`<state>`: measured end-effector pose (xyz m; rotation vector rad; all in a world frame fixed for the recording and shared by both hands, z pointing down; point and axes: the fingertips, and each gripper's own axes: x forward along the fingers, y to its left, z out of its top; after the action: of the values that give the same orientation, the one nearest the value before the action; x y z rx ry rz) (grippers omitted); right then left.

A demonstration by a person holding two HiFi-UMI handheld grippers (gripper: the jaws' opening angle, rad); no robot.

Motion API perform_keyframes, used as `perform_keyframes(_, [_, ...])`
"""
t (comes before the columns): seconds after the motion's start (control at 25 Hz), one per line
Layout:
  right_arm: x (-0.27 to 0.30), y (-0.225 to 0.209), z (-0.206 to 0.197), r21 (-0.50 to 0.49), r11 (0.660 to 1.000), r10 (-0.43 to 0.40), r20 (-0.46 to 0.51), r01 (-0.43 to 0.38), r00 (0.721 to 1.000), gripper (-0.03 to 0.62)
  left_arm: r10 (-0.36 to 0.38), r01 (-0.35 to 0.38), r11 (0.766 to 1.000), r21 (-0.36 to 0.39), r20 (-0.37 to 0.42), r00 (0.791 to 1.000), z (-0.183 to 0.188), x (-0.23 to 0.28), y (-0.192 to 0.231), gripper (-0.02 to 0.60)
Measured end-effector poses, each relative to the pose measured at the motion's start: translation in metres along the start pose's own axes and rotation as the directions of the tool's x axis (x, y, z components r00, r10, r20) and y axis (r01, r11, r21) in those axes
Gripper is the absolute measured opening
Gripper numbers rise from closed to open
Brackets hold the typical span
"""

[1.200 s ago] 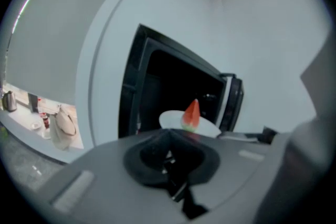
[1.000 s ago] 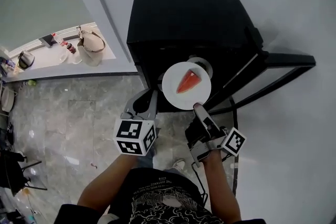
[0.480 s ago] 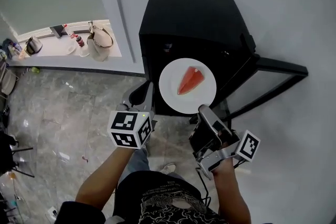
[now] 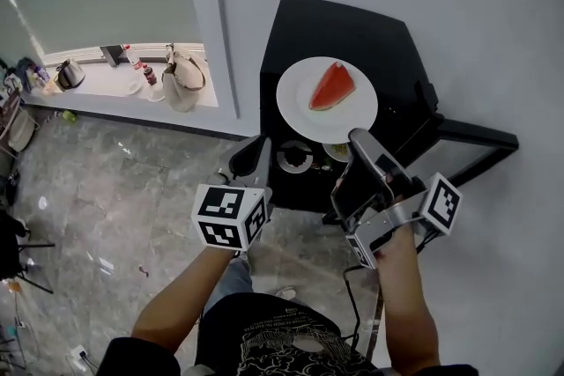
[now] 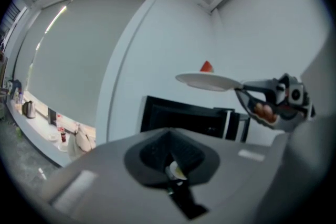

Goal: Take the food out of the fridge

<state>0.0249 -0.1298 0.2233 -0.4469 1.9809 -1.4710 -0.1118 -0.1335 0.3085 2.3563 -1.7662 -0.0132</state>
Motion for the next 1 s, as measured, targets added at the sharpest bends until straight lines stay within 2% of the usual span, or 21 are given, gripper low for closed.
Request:
perform_keyframes(0.48, [0.082, -0.044, 0.024, 0.026, 0.999, -0.032, 0.142, 0.029, 0.989, 0.008, -0.047, 0.047, 0.998, 0.028, -0.004, 0.999, 0.013, 0.012, 0.032, 0.000])
perform_keyframes(0.72, [0.095, -0.057, 0.027, 0.029, 0.999, -0.048, 0.202, 0.044, 0.978, 0.008, -0.060, 0.060, 0.998, 0.024, -0.015, 0.998, 0.010, 0.014, 0.048, 0.000])
perform_keyframes(1.0, [0.085, -0.055, 0.025, 0.042, 0.997, -0.075, 0.292, 0.066, 0.953, 0.008, -0.089, 0.089, 0.996, 0.020, -0.021, 0.996, 0.008, -0.001, 0.035, 0.000])
